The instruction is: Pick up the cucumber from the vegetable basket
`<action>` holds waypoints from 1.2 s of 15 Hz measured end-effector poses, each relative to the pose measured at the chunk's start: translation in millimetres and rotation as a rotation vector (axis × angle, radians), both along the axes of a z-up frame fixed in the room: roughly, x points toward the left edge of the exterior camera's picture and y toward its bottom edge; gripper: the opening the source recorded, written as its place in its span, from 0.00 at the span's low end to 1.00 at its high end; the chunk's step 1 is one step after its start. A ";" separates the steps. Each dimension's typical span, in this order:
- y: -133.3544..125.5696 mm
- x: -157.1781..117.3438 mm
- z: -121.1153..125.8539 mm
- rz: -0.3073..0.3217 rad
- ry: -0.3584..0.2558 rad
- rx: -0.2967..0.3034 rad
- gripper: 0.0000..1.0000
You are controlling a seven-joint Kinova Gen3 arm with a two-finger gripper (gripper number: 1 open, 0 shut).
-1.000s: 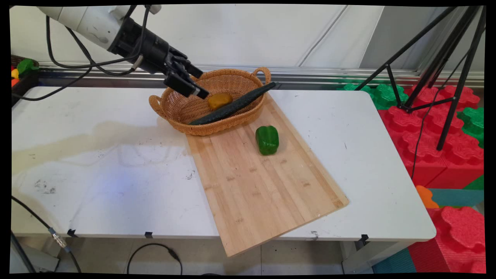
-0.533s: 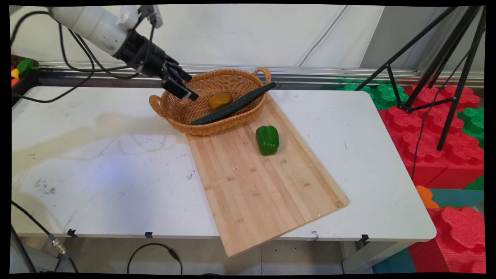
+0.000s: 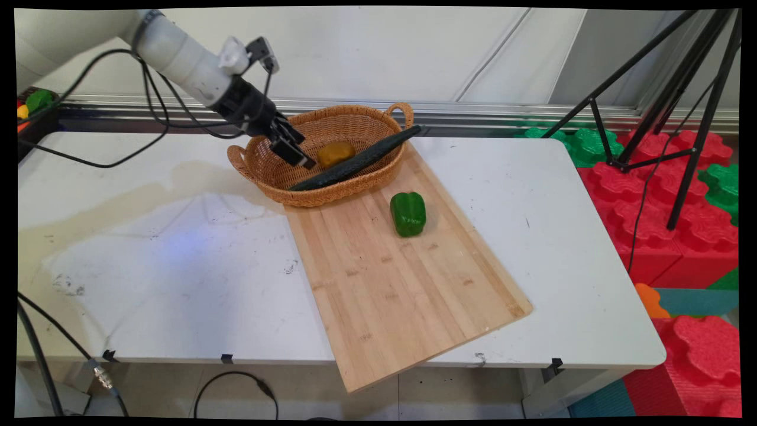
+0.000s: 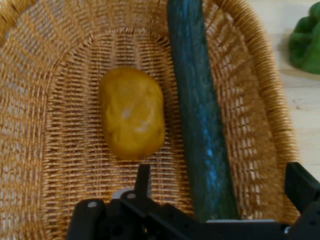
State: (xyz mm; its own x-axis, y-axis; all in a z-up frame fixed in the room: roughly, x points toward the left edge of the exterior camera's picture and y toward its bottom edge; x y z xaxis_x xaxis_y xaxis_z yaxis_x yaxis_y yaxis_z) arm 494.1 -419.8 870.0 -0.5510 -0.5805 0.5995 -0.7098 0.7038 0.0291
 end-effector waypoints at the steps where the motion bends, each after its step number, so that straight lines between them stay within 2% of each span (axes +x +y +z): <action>1: -5.8 -1.1 -6.9 0.004 0.001 0.010 1.00; 11: -40.1 -0.8 -55.2 0.020 0.016 0.108 1.00; 18: -48.6 0.5 -71.1 0.010 0.050 0.149 1.00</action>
State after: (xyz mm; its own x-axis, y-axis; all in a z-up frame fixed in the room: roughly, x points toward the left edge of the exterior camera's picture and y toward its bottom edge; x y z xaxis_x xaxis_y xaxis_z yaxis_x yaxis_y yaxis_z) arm 494.7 -468.5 799.0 -0.5159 -0.6708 0.5328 -0.7120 0.6816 0.1687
